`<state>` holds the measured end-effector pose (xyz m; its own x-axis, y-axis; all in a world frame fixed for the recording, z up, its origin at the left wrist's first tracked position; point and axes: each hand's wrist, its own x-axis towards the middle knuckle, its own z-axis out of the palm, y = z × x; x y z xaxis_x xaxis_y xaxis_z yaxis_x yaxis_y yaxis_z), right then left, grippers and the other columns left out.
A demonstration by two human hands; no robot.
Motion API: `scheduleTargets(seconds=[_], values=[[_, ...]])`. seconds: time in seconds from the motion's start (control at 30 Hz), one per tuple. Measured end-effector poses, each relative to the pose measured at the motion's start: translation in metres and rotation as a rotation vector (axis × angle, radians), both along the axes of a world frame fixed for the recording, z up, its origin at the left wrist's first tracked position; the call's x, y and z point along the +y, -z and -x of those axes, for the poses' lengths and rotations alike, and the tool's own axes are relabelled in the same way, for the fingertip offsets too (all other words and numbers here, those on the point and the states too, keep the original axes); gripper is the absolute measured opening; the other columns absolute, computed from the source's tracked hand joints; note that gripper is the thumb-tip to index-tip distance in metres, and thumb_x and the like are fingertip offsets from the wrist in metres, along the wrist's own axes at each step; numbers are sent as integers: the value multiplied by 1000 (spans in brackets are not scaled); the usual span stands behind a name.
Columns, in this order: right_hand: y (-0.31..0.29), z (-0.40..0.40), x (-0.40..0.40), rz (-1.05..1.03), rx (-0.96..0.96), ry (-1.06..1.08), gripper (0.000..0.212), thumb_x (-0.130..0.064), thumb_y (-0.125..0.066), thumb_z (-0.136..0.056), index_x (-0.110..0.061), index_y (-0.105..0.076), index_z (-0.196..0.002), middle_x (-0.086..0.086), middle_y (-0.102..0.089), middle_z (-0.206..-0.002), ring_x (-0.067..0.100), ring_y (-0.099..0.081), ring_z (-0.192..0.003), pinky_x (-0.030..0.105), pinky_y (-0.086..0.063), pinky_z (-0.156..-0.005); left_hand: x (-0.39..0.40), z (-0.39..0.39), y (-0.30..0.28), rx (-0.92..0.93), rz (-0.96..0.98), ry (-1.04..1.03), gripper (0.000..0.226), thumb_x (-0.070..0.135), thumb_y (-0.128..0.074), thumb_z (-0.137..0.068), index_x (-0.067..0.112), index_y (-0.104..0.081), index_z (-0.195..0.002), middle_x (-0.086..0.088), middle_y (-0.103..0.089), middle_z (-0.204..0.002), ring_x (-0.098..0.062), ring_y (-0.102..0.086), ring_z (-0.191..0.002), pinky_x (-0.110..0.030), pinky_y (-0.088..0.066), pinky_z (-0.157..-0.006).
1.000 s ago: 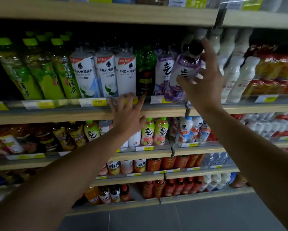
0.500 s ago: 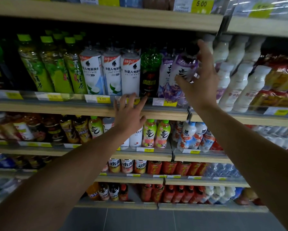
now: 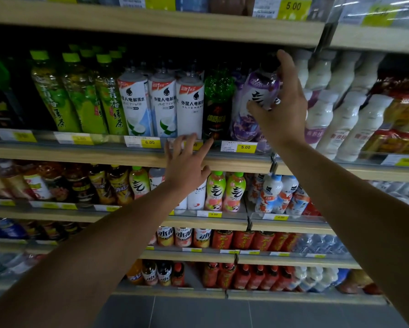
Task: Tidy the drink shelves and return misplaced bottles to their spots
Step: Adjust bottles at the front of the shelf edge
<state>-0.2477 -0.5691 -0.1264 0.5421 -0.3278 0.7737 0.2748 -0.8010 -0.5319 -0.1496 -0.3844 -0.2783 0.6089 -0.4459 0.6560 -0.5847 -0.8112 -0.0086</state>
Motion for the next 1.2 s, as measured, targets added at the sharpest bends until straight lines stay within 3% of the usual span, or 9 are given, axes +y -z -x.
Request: scheduleTargets(seconds=[0.07,0.23,0.4,0.53,0.6,0.67,0.73,0.8,1.2], values=[[0,-4,1,1,4,26,85,-18,-70,-77,-25,-32,-152,1,-50,-144,19,-54,-123,21,-46,-86,1,-1,1,-4,15,11,69,43,-66,-76,31,-49,-142,-10,-42,-142,-36,-29,-130,-68,-36,-101],[2,-15,4,-9,52,12,87,-16,-70,-76,-28,-30,-152,3,-49,-142,24,-57,-116,37,-52,-91,1,0,0,-1,15,17,67,42,-64,-78,31,-49,-142,-10,-42,-143,-35,-28,-130,-68,-36,-100],[1,-24,5,53,169,38,88,-11,-71,-80,-25,-26,-154,6,-43,-147,17,-46,-121,12,-32,-82,2,0,1,5,11,13,66,41,-61,-79,31,-48,-143,-11,-42,-144,-35,-29,-132,-68,-35,-101],[-3,-31,7,50,253,60,89,-9,-69,-82,-28,-23,-155,7,-37,-148,6,-40,-103,18,-32,-77,1,-1,2,13,10,12,69,40,-65,-77,32,-47,-143,-11,-41,-145,-36,-28,-132,-68,-34,-102],[-1,-35,7,90,284,60,91,-10,-70,-80,-30,-23,-155,8,-40,-145,16,-51,-105,24,-37,-77,2,-1,3,9,2,15,73,41,-67,-76,32,-45,-144,-11,-39,-146,-36,-28,-133,-68,-32,-103],[1,-39,6,171,314,95,93,-15,-73,-77,-30,-23,-154,10,-46,-141,28,-54,-114,33,-45,-86,2,-2,4,10,0,17,75,40,-68,-75,32,-43,-145,-10,-36,-147,-35,-27,-134,-69,-31,-104],[3,-43,3,281,348,186,92,-27,-74,-76,-30,-24,-154,9,-51,-139,34,-44,-127,46,-38,-104,1,-3,5,13,0,11,76,40,-70,-74,33,-43,-145,-9,-34,-147,-35,-26,-134,-70,-30,-104],[3,-45,-2,333,368,259,92,-36,-73,-77,-31,-21,-154,7,-53,-138,35,-36,-133,54,-30,-110,0,-3,5,7,4,3,76,39,-70,-74,33,-44,-145,-9,-35,-146,-35,-26,-134,-70,-31,-104],[-6,-55,-10,536,434,399,92,-45,-68,-85,-22,-16,-157,10,-42,-149,35,-20,-146,56,-11,-118,1,-2,5,-24,9,8,70,34,-62,-76,31,-45,-144,-9,-39,-145,-34,-31,-133,-67,-33,-103]])
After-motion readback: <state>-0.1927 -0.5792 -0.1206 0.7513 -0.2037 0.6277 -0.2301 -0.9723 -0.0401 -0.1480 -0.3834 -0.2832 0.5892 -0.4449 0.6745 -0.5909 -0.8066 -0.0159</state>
